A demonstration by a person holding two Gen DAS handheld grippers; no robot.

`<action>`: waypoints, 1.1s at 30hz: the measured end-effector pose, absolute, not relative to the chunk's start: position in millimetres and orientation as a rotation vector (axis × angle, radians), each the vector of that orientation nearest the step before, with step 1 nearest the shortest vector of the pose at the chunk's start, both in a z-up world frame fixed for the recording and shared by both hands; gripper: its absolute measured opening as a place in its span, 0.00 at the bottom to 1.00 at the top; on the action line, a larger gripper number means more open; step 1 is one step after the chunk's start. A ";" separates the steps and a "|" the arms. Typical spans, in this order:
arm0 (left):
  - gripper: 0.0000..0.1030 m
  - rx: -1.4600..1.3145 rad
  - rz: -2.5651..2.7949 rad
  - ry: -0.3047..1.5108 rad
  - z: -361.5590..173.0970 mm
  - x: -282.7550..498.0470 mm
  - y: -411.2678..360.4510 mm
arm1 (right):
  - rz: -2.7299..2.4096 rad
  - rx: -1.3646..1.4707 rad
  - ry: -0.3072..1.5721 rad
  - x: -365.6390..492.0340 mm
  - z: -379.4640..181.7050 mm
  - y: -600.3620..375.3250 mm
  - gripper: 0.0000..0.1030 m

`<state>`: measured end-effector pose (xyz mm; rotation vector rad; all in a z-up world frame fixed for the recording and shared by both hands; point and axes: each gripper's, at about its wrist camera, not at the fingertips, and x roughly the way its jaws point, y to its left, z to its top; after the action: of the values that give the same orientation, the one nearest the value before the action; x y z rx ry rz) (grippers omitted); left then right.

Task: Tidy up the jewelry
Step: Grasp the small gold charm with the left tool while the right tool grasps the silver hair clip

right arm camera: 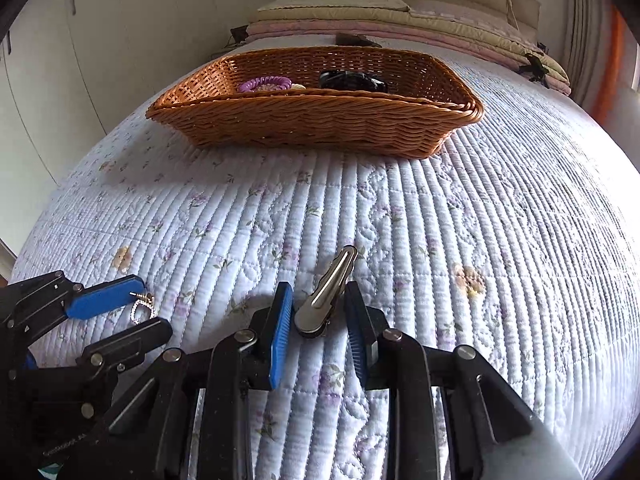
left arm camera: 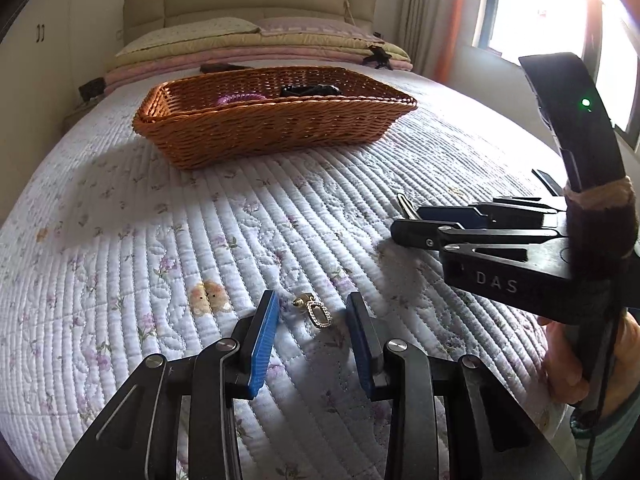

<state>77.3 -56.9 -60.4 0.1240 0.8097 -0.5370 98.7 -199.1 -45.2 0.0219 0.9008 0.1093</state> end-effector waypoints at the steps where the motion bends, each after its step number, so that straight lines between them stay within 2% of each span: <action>1: 0.31 0.127 -0.528 0.808 -60.2 77.4 -57.5 | 0.111 0.025 0.896 98.5 -45.5 -199.5 0.28; 3: 0.13 0.119 -0.512 0.805 -59.9 77.5 -55.3 | 0.114 0.025 0.890 96.9 -45.7 -199.9 0.28; 4: 0.12 0.106 -0.511 0.807 -59.9 79.6 -53.6 | 0.117 0.024 0.886 95.6 -45.6 -200.0 0.28; 33: 0.12 -0.023 -0.499 0.698 -32.4 76.6 -27.6 | 0.214 0.058 0.707 66.3 -10.0 -206.7 0.28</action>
<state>76.6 -27.6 -32.4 -0.0231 0.6982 -0.4994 66.3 -206.7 -10.0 0.0580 0.7070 0.2137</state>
